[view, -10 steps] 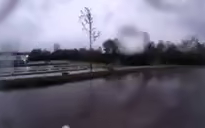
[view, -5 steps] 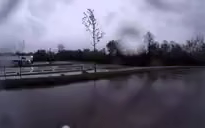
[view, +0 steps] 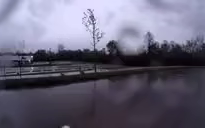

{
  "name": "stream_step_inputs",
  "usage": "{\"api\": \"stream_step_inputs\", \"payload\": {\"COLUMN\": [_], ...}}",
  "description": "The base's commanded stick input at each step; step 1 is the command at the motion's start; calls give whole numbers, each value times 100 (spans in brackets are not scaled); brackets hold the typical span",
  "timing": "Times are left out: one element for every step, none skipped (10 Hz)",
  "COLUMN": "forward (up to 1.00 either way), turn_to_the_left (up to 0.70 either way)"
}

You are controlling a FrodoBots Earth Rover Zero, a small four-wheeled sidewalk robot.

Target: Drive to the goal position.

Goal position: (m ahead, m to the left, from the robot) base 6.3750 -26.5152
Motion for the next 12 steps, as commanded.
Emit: {"api": "stream_step_inputs", "payload": {"forward": [0, 0, 0, 0, 0, 0, 0, 0, 0, 0, 0, 0], "turn_to_the_left": [-70, -70, -70, -70, -70, -70, -70, -70, -70, -70, -70, -70]}}
